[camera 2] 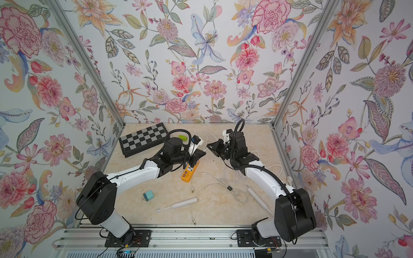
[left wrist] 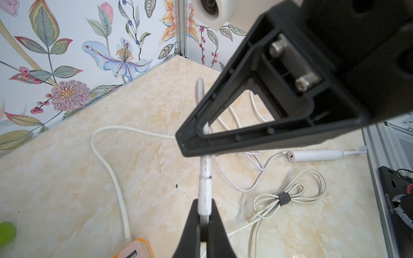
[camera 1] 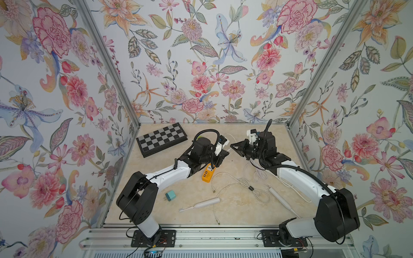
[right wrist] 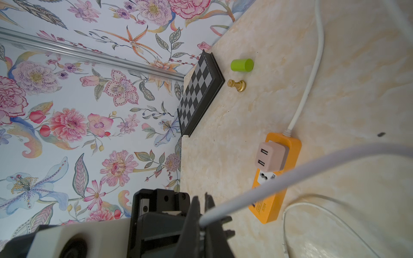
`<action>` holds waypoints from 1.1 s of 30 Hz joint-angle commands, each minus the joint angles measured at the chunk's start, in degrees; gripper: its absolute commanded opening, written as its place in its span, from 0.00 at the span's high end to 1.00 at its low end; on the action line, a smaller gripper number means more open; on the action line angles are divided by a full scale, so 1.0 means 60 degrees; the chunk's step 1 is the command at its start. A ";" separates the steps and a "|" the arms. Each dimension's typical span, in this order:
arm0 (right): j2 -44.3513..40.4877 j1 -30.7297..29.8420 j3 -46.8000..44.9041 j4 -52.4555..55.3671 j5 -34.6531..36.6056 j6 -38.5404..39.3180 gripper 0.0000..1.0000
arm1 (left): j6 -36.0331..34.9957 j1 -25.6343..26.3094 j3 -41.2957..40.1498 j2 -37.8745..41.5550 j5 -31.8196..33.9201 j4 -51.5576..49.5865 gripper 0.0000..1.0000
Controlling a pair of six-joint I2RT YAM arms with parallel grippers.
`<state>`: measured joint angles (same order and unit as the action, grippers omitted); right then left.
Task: Charge the electric toothbrush
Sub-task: Pick up the charging cable from the center of the board.
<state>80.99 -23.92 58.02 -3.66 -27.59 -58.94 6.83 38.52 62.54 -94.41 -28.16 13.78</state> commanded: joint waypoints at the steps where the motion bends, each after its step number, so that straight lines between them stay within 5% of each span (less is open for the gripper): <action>1: -0.0122 -0.0059 0.0364 0.0098 -0.0052 0.0311 1.00 | -0.0019 -0.0034 -0.0030 0.0503 -0.0067 0.0407 0.99; 17: -0.0531 -0.0028 0.0307 -0.0046 -0.0255 0.1063 0.97 | 0.0181 -0.0034 -0.0614 0.1270 0.0344 0.0742 1.00; 25: -0.0742 0.0161 -0.0483 -0.2420 -0.0824 0.0862 1.00 | 0.0042 -0.0048 -0.0785 0.1526 0.0015 0.0158 0.57; 33: -0.0805 0.0751 -0.1535 -0.5236 -0.2031 0.1405 1.00 | 0.0594 -0.0064 -0.1150 0.2044 -0.0592 0.0385 0.45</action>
<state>77.93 -20.34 50.41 -24.12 -35.35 -52.82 8.71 38.52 55.99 -83.44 -28.84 15.27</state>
